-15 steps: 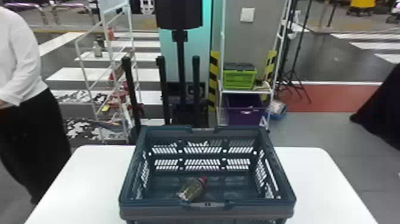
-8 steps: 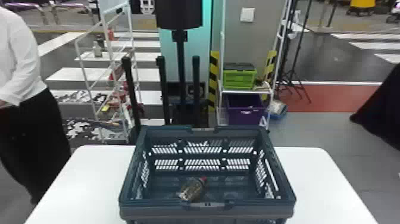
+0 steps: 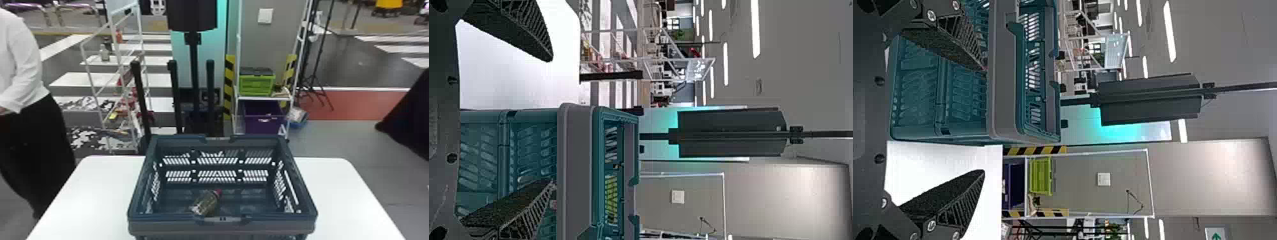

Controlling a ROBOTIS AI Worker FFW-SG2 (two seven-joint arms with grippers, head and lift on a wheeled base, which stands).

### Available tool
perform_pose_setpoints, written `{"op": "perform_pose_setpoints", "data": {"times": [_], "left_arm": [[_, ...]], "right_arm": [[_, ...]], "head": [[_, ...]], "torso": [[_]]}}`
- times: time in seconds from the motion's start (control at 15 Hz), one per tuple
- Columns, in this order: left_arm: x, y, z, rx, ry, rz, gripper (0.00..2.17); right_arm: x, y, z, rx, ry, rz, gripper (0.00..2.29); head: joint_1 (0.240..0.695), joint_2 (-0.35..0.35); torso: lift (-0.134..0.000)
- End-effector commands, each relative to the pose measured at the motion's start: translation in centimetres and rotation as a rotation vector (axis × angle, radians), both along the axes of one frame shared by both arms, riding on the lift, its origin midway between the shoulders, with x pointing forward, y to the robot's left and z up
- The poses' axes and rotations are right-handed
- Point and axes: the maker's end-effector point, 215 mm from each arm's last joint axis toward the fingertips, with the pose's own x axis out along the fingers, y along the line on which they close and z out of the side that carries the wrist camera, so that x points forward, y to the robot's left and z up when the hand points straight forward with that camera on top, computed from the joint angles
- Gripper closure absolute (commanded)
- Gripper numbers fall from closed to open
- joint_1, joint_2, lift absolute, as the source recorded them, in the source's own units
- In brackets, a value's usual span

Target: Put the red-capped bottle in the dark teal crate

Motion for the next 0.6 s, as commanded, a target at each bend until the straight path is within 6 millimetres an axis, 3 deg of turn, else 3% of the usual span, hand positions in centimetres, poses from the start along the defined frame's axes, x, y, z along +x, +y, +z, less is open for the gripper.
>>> {"op": "perform_pose_setpoints", "data": {"times": [0.0,0.53], "left_arm": [[0.05,-0.13,0.01,-0.001,-0.001,-0.003,0.01],[-0.05,-0.35,-0.11,-0.004,0.002,-0.007,0.02]], "right_arm": [[-0.03,0.00,-0.06,-0.001,0.001,0.000,0.15],[-0.20,0.14,-0.13,0.003,0.005,0.002,0.15]], "head": [[0.499,0.000],[0.499,0.000]], "torso": [[0.000],[0.000]]}}
